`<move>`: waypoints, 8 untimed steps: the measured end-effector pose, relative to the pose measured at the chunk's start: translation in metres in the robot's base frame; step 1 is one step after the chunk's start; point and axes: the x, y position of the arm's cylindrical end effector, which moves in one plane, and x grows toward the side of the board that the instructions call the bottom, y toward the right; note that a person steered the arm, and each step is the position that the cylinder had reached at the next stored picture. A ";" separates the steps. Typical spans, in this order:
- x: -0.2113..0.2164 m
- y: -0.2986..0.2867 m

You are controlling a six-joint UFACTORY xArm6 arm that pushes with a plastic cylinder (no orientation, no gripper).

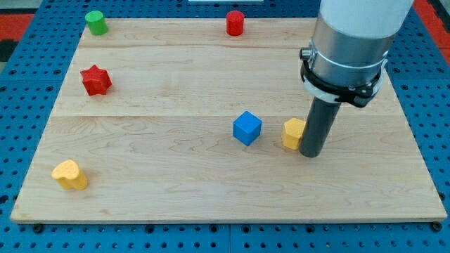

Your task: Move the arm towards the bottom of the board

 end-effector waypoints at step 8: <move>0.106 -0.324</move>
